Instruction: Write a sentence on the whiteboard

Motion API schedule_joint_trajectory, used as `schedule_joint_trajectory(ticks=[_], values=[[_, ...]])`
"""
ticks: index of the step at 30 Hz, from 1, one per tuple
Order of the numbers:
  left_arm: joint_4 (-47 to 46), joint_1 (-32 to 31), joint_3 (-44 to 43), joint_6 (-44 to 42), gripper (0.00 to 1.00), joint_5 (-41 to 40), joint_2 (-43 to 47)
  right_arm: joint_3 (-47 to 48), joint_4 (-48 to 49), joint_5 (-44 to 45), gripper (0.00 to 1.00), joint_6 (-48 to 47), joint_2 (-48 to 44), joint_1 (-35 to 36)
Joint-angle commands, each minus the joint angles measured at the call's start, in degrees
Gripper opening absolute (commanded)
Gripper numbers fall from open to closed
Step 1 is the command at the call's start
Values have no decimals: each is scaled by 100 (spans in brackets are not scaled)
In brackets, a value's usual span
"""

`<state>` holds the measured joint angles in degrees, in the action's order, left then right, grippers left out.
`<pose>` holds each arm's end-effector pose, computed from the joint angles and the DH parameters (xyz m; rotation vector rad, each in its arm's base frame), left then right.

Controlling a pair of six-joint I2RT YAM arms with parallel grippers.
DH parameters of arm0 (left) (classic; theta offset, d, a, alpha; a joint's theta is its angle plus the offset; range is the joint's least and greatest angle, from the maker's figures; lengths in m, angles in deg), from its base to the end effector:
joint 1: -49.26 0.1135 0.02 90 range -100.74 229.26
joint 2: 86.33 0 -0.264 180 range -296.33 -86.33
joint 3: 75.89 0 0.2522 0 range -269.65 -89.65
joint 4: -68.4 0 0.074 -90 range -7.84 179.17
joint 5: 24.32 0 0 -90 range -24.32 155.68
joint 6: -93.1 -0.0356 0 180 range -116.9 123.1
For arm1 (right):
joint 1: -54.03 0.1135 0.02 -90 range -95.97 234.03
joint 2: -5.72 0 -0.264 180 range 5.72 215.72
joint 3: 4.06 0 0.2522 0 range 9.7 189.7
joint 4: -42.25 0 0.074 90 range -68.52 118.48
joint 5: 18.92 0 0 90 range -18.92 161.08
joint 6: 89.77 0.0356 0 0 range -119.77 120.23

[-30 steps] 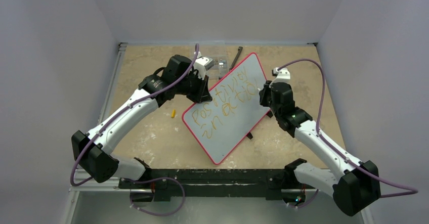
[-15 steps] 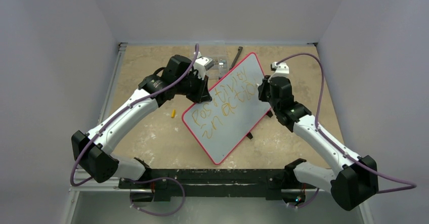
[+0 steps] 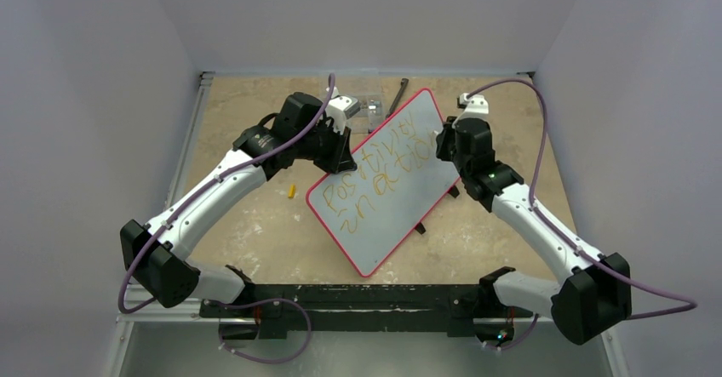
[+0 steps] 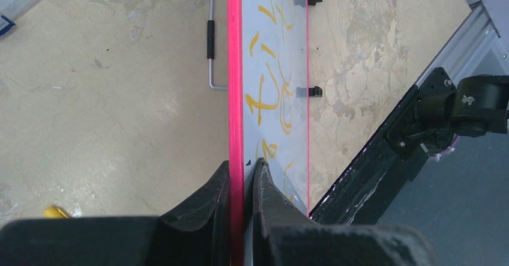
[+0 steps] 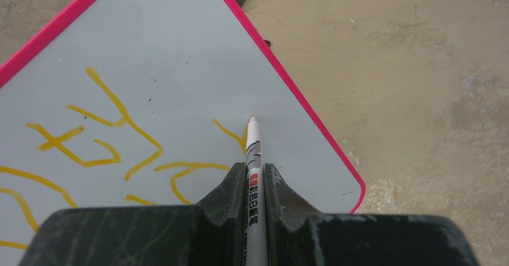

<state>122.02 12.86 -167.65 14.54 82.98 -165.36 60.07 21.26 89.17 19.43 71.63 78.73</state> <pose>0.2331 -0.1850 0.3576 0.6711 2.2720 -0.7665 0.2442 0.1002 0.3049 0.1121 1.9494 0.1958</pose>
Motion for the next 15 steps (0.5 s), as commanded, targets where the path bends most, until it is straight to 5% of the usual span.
schedule_joint_trajectory(ticks=[1, 15], values=[[377, -36, 100, -722, 0, -600, 48, 295, 195, -92, 0, -81, 100, -84], [380, -51, 92, -722, 0, -588, 44, 30, 150, -126, 0, -2, 121, -277]])
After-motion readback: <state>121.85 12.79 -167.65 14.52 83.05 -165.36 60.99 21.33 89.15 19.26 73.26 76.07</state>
